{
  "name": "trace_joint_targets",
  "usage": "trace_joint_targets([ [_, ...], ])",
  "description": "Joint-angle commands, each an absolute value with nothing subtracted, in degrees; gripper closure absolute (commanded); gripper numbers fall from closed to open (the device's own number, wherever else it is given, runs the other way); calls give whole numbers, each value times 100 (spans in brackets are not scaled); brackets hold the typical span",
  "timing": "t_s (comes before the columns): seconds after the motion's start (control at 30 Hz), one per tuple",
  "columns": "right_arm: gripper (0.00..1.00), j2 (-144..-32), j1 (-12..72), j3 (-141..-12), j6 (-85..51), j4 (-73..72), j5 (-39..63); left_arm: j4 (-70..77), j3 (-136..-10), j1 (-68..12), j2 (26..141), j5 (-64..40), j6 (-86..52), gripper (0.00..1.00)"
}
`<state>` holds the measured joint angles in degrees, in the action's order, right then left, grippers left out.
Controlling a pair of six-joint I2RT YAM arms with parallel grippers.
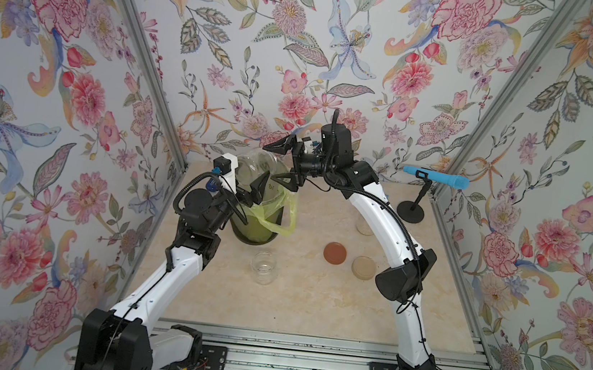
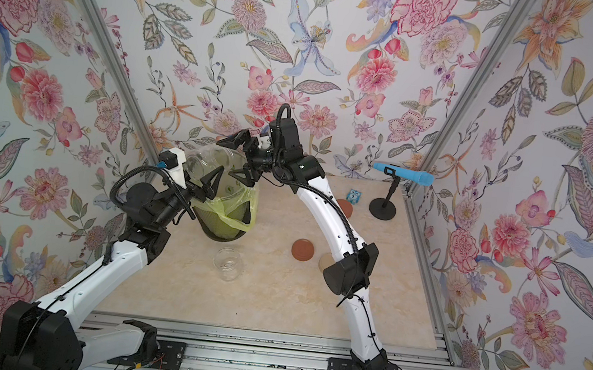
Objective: Empty moldy rice from jars
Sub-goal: Place the jar at the center of the board.
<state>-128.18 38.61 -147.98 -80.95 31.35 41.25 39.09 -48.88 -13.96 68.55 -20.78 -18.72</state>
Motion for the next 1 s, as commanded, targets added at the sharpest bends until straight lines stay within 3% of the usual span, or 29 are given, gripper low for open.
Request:
trace_joint_targets([
  [0.0, 0, -12885, 3886, -14914, -8261, 2889, 4219, 4510, -5022, -1506, 6906, -2027, -1723, 100],
  [0.97, 0, -12775, 3961, -14677, -8693, 2367, 4384, 4641, -4964, -2363, 7090, -635, -700, 100],
])
